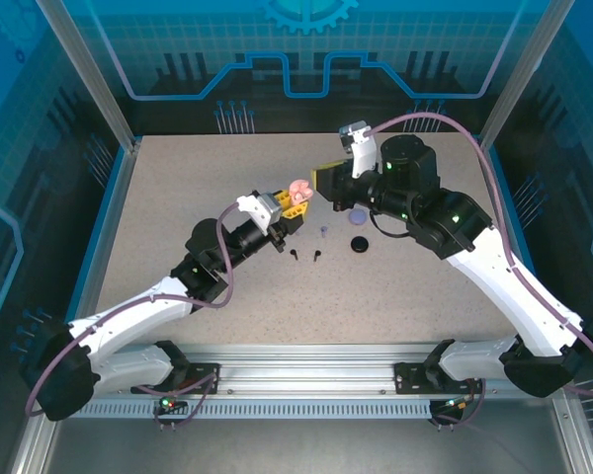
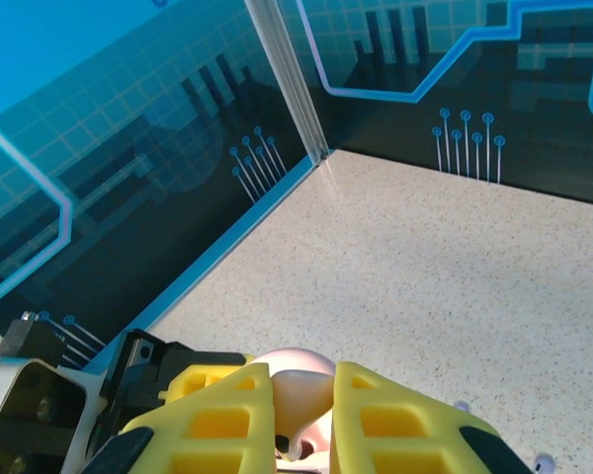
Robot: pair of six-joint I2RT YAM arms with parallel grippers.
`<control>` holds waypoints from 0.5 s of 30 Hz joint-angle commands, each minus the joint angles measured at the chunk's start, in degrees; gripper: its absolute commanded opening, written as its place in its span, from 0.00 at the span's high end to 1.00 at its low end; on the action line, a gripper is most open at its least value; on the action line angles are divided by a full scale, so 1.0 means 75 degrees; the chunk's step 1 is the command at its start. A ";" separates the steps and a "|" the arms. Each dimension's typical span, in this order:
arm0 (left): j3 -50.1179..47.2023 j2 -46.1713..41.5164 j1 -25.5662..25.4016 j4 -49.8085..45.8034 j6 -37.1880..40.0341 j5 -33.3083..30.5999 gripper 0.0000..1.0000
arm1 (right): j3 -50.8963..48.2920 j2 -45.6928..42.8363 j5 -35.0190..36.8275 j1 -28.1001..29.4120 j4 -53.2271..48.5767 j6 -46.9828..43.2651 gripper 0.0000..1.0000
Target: Insert the wireless bluetooth earbuds into the charging case
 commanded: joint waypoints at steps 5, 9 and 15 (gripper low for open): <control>0.0328 0.0092 -0.0075 0.0182 0.0031 -0.0005 1.00 | -0.0259 0.0096 -0.0321 0.0012 0.0169 -0.0072 0.85; 0.0336 0.0105 -0.0077 0.0196 0.0037 -0.0051 1.00 | -0.0354 0.0150 -0.0316 -0.0001 0.0173 -0.0025 0.85; 0.0334 0.0095 -0.0088 0.0222 0.0081 -0.0091 1.00 | -0.0602 0.0147 -0.0244 0.0004 0.0259 0.0057 0.85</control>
